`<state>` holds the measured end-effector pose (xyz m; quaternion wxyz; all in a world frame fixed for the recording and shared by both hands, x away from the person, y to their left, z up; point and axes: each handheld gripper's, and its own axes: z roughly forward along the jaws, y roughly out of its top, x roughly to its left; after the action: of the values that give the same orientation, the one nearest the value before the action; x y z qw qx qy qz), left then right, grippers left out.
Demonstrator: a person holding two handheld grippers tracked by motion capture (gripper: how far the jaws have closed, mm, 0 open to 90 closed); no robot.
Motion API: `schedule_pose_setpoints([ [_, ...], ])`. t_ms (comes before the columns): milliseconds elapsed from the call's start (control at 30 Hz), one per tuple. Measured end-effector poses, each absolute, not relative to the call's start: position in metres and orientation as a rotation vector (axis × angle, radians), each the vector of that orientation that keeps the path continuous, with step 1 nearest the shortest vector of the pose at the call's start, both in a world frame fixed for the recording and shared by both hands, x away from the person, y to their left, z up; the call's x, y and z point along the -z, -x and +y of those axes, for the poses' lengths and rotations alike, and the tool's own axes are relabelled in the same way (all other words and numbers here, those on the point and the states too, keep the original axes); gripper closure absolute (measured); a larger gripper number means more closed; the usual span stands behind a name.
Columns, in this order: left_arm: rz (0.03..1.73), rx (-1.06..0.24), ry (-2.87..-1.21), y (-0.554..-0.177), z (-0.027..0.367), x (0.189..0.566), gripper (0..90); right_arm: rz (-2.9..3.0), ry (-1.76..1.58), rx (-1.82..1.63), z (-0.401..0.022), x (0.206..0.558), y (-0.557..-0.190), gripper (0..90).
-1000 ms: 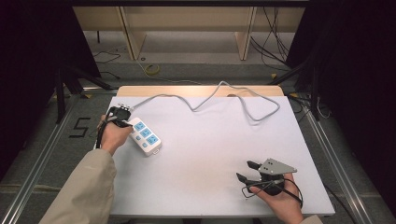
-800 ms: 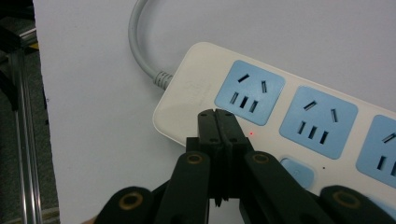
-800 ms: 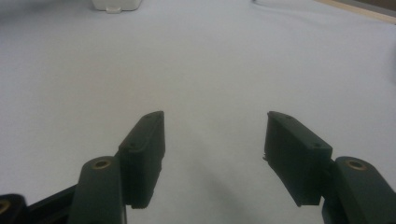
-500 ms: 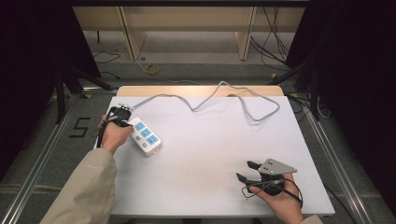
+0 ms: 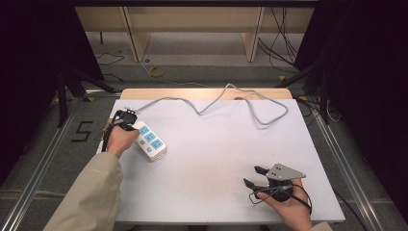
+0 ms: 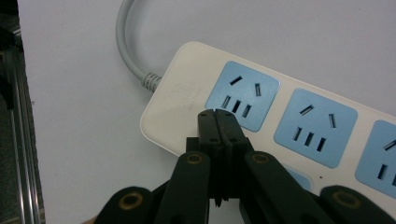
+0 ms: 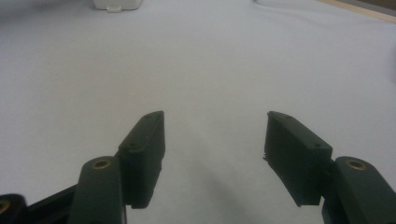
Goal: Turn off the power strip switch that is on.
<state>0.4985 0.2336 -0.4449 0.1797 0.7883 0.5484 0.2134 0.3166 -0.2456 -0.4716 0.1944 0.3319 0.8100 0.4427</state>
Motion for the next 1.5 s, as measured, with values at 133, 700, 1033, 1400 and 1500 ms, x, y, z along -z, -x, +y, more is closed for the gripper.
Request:
schedule_pose_setpoints([
  [133,1.556,-0.601,-2.23,-0.4991,0.2337,0.4457,89.7,2.273,-0.931,-1.241,-0.2454,0.4717,-0.3168,39.3],
  [700,1.575,-0.596,-2.272,-0.5037,0.2281,0.4443,89.7,2.274,-0.929,-1.241,-0.2457,0.4716,-0.3167,39.2],
  [1033,1.588,-0.586,-2.274,-0.5046,0.2275,0.444,89.8,2.274,-0.927,-1.243,-0.2451,0.4718,-0.3168,39.2],
  [1400,1.604,-0.578,-2.278,-0.5058,0.2266,0.4435,89.8,2.274,-0.925,-1.243,-0.2453,0.4715,-0.3166,39.2],
  [1500,1.606,-0.577,-2.277,-0.5056,0.2269,0.4435,89.8,2.275,-0.924,-1.24,-0.2455,0.4713,-0.3164,39.2],
])
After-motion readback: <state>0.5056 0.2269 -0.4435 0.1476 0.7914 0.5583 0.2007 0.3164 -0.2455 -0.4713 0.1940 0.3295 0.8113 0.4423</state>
